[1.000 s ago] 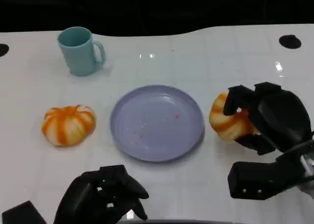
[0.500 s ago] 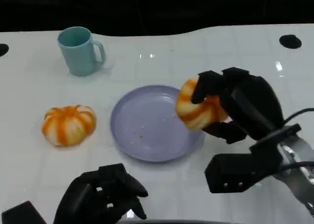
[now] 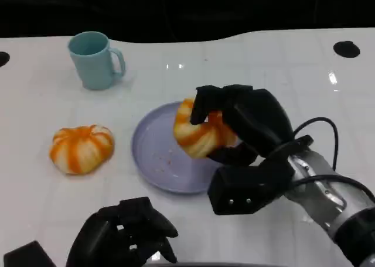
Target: Grasp the bread from the table and place it into the plate.
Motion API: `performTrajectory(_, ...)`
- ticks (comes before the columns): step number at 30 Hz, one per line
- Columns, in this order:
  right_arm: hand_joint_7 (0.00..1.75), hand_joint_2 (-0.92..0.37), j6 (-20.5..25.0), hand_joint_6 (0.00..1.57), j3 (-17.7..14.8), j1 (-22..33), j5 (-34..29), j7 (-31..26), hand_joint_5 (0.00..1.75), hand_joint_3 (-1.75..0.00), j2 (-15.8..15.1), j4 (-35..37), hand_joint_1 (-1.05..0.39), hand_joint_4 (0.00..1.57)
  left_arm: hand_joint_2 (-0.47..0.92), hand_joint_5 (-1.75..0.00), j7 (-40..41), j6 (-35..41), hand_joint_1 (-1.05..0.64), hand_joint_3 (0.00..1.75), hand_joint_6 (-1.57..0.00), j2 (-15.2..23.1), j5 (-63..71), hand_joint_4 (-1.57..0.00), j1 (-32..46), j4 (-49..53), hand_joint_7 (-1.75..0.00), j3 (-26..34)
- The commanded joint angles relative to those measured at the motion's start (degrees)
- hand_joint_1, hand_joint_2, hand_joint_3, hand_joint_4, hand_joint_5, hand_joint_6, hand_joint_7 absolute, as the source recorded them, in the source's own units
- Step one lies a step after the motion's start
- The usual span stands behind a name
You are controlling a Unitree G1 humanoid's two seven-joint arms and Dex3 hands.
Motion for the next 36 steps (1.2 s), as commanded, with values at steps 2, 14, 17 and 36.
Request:
performTrajectory(2,1.47,-0.33,-0.8,0.80,0.6,-4.1,0.5,-2.0,1.75,-1.28,2.1,6.9,-0.13,0.89,0.92,-1.43,0.8,-0.3,-0.84,0.03,-1.01,0.4,0.2,-0.88,0.7,-0.4,-0.92,0.2)
performTrajectory(14,0.00,-0.92,6.3,0.41,4.0,-2.8,-1.4,11.3,0.44,-0.21,-1.3,0.1,-0.46,0.20,0.92,-1.41,1.3,-0.5,-0.85,0.05,-1.01,0.2,0.6,-0.88,1.5,-1.4,-0.93,-0.4)
performTrajectory(17,0.00,-0.92,7.1,0.41,4.0,-0.9,-0.7,13.9,0.46,-0.24,-2.6,-3.8,-0.48,0.20,0.92,-1.41,1.3,-0.3,-0.84,0.04,-1.01,0.1,0.2,-0.88,1.6,-1.6,-0.93,-0.5)
performTrajectory(36,0.04,-0.92,3.6,0.49,-6.1,17.7,15.3,24.6,0.66,-0.21,-9.7,-31.5,-0.44,0.24,0.92,-1.42,2.3,-0.5,-0.85,0.06,-1.01,0.0,0.6,-0.89,2.0,-1.7,-0.93,-1.1)
